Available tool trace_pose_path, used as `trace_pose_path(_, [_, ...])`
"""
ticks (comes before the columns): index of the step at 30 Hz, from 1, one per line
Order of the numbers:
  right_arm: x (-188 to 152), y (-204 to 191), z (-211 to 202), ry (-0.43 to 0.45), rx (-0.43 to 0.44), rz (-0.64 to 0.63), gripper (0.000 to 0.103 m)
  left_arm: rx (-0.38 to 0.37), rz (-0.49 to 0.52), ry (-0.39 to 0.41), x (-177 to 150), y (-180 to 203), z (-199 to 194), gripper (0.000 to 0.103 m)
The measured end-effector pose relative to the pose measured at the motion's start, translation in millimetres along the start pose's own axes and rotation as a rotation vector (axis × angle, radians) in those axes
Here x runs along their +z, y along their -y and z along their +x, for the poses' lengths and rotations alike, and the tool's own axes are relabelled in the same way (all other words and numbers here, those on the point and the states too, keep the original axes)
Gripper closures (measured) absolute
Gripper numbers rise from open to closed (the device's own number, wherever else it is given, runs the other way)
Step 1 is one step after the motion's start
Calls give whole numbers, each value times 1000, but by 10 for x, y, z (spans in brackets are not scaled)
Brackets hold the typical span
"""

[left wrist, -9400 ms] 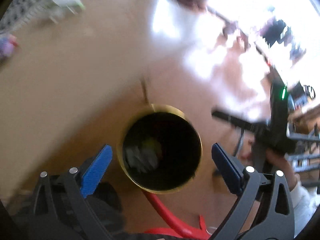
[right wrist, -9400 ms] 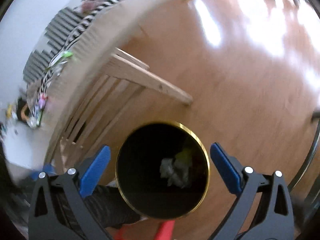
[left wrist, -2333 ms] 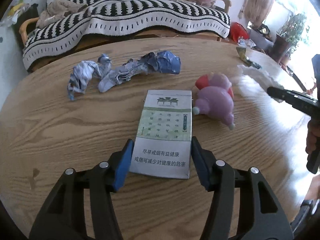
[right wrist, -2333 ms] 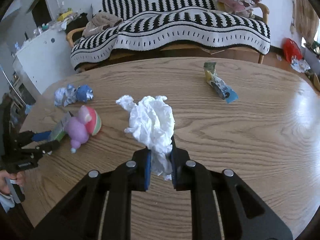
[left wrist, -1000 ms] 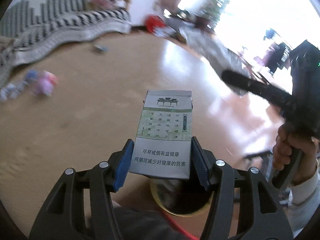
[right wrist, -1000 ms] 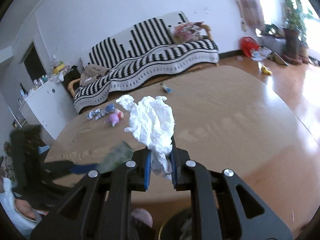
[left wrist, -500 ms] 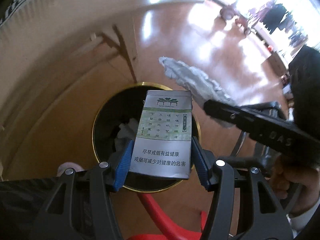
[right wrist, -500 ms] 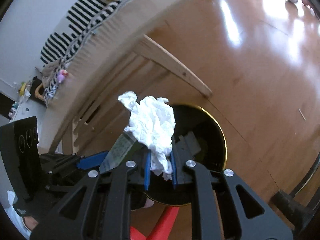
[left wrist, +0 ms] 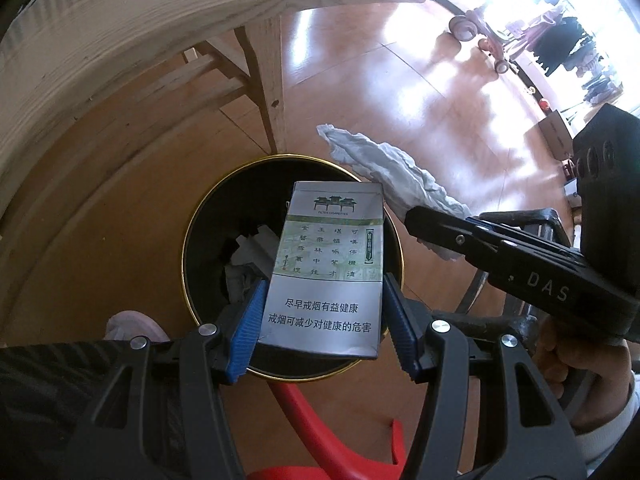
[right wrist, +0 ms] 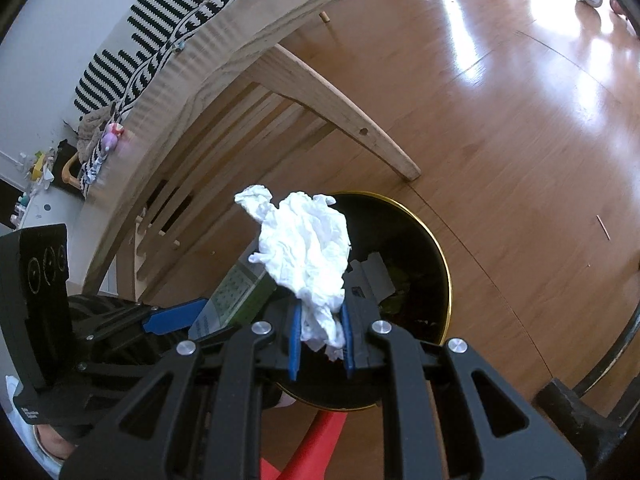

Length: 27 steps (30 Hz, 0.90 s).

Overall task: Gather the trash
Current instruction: 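Carry the cigarette box and tissue over the bin and open both tools, then grasp the crumpled foil wrapper with the left tool while the right tool grasps the pink toy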

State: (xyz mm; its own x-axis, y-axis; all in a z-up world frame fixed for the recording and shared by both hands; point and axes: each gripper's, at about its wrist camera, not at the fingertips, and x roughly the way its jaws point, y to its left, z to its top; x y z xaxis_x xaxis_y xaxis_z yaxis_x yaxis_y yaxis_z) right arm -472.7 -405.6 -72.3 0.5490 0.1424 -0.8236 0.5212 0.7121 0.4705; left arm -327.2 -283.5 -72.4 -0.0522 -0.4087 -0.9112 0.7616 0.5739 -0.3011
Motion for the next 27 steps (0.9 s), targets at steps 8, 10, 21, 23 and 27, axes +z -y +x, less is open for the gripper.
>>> trace_pose_path(8, [20, 9, 36, -7, 14, 19, 87, 15, -4, -1, 6, 5, 21, 46])
trace_pose_path(10, [42, 42, 53, -27, 44, 49, 73, 58, -10, -6, 11, 5, 38, 43])
trace_pose_path(21, [210, 69, -212, 51, 20, 92, 7, 43, 27, 86, 6, 55, -226, 6])
trace_pose_path(23, [235, 10, -272, 78, 27, 72, 7, 10, 31, 176, -16, 61, -532, 6])
trace_pose_path(27, [360, -320, -374, 155, -2, -34, 7, 26, -8, 329, 11, -216, -1133, 6])
